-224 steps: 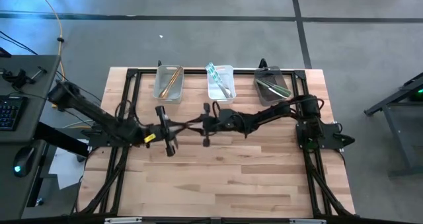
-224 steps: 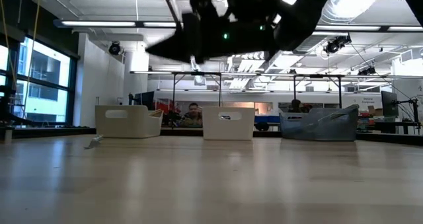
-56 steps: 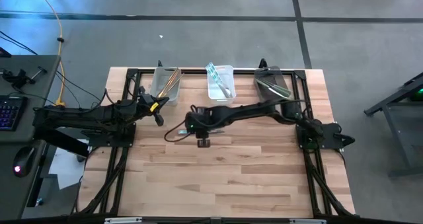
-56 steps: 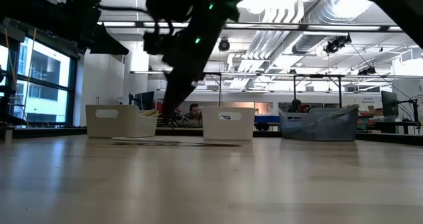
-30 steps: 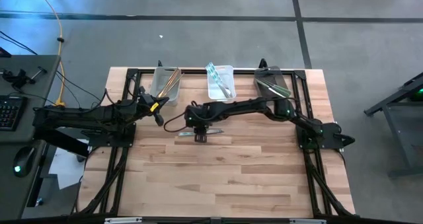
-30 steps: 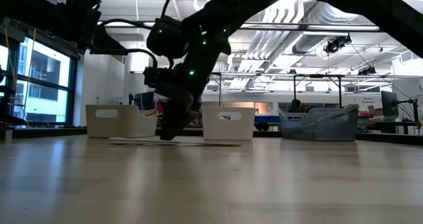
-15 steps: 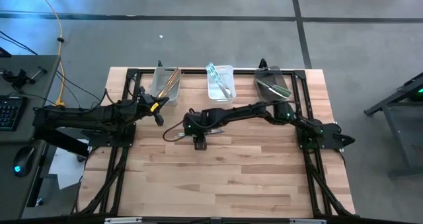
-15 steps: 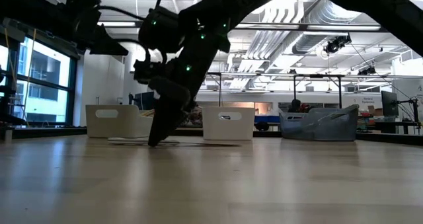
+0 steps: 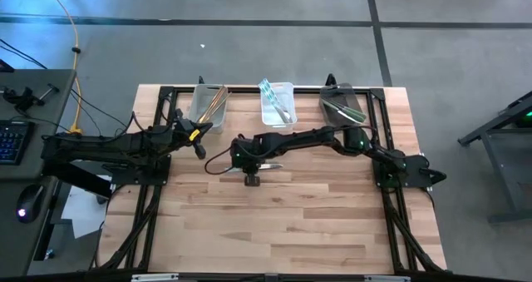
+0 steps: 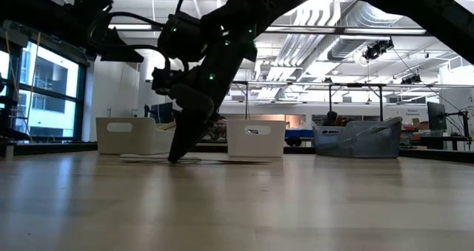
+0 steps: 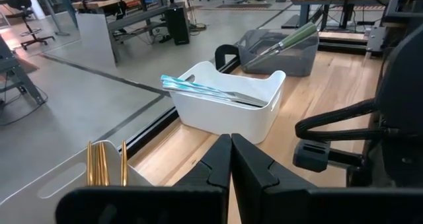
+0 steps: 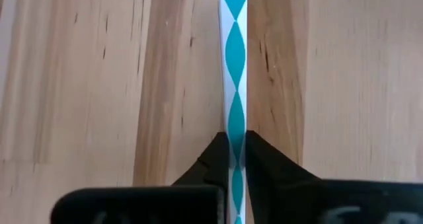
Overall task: Sort silverware by color (type)
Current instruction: Put the blue table knife into the white bin
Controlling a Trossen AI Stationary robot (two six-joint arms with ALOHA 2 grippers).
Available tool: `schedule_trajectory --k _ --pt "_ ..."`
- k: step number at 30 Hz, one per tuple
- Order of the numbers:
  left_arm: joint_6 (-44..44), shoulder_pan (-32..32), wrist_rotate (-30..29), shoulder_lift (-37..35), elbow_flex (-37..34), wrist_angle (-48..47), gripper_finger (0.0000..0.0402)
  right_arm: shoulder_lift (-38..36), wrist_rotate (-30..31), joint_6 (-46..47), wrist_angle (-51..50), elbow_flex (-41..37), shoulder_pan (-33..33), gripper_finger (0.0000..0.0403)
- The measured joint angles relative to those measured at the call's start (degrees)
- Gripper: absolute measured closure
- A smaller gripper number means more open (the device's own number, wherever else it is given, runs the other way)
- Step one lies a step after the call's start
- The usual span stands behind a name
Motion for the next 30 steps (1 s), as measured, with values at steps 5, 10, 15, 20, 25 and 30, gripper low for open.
schedule_trajectory --k 5,10,15,20,25,30 --pt "0.2 0.0 0.0 0.0 0.0 -0.1 0.0401 -2.0 -0.4 0.1 -1.9 -0.5 -0.2 0.0397" --pt "0.4 0.0 0.0 0.0 0.0 -0.3 0.0401 -6.9 -0.8 0.1 -2.9 -0.6 -1.4 0.0399" --pt "0.3 0.0 0.0 0.0 0.0 -0.3 0.0401 -11.2 2.4 1.1 -3.5 -0.5 -2.9 0.0401" --pt "-0.2 0.0 0.0 0.0 0.0 -0.2 0.0401 -16.2 8.2 4.0 -3.3 -0.4 -6.8 0.0402" --pt "-0.3 0.0 0.0 0.0 0.0 0.1 0.0401 -18.5 12.4 4.8 0.2 -0.4 -13.7 0.0402" --pt "0.1 0.0 0.0 0.0 0.0 0.2 0.0401 -17.6 12.8 5.1 5.9 -0.3 -19.8 0.0402"
